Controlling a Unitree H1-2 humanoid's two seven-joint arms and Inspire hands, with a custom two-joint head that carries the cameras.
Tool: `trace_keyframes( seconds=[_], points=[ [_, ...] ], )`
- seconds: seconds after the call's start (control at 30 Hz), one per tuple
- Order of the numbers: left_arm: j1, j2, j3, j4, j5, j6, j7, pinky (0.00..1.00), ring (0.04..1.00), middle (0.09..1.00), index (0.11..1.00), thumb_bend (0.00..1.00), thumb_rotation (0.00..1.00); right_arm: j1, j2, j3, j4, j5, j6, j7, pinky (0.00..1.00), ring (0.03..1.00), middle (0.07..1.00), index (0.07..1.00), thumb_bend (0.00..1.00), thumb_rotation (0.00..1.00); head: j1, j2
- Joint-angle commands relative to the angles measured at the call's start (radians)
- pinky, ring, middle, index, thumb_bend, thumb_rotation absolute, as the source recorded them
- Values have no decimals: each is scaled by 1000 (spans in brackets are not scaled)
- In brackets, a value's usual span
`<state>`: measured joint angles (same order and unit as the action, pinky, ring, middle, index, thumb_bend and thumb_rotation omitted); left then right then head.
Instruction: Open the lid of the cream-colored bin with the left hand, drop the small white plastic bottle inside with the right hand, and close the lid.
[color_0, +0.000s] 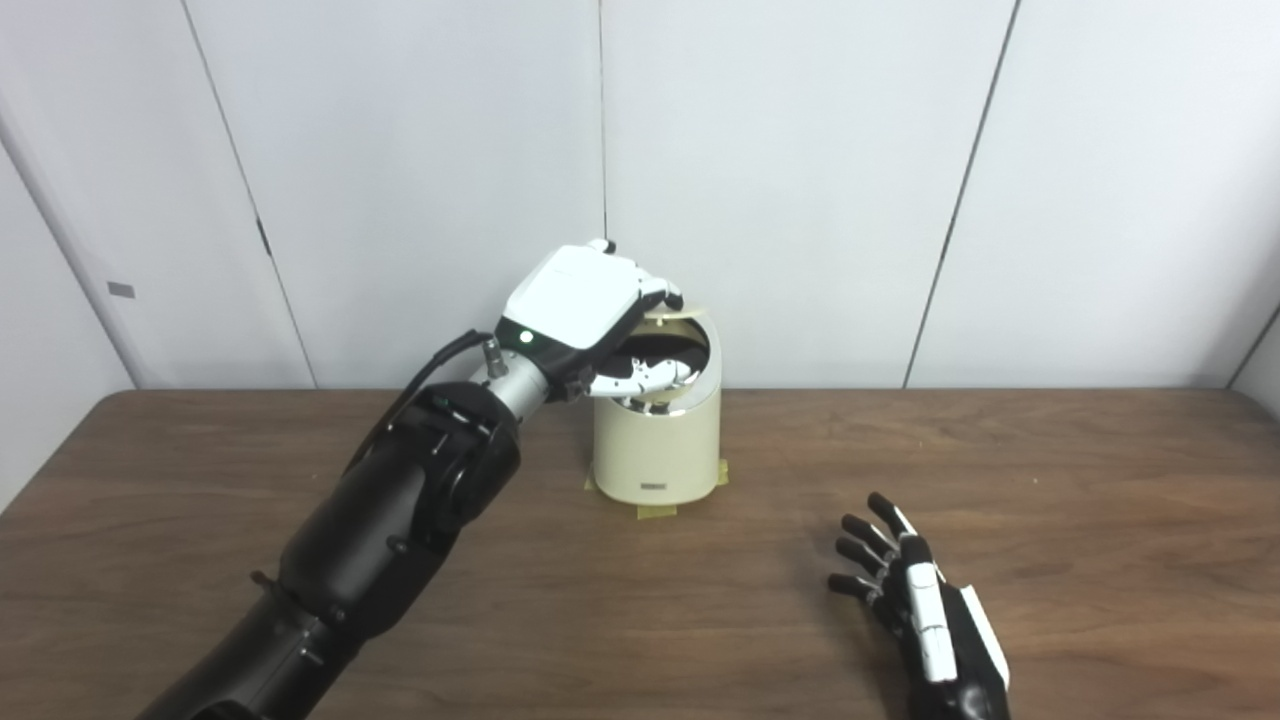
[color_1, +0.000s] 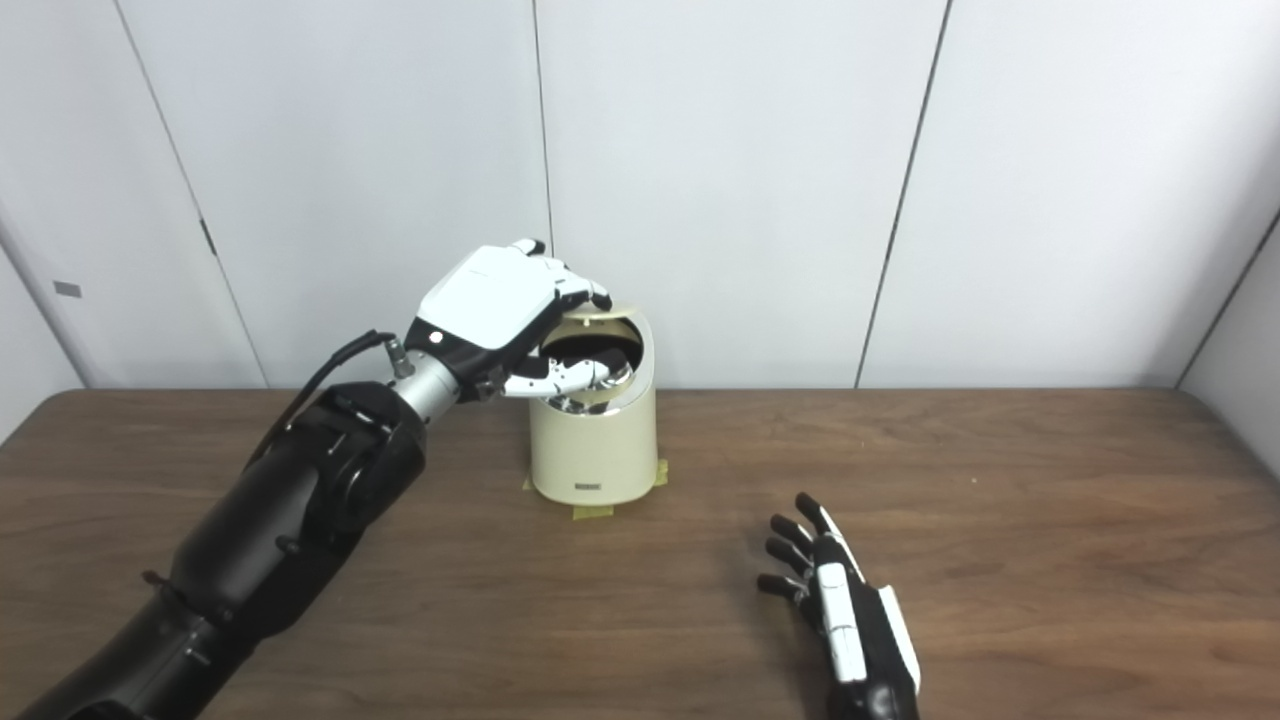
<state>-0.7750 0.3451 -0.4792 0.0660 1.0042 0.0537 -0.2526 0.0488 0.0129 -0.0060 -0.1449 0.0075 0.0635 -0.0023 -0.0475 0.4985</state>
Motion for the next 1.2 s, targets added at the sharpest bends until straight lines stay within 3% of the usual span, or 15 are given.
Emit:
trace_keyframes(
  seconds=[0.0,0.53,0.97,1.17],
  points=[
    [-45,16,13,-28,24,-8,-10,976,850,786,793,503,953,-13,0,5,-35,-2,-7,2,699,836,856,926,588,1000,-1,1],
    [-9,22,8,-40,64,23,-222,970,884,843,826,559,1000,-11,-7,12,-64,-19,40,1,709,824,839,934,554,1000,-6,21],
    [29,5,-10,10,84,24,-247,1000,947,904,876,561,999,-8,-5,14,-82,-15,61,7,708,817,828,923,548,1000,-15,35],
    [35,0,-39,52,110,13,-224,1000,964,923,892,587,1000,-9,-5,12,-89,-17,69,5,707,819,830,929,552,1000,-19,43]
  ],
)
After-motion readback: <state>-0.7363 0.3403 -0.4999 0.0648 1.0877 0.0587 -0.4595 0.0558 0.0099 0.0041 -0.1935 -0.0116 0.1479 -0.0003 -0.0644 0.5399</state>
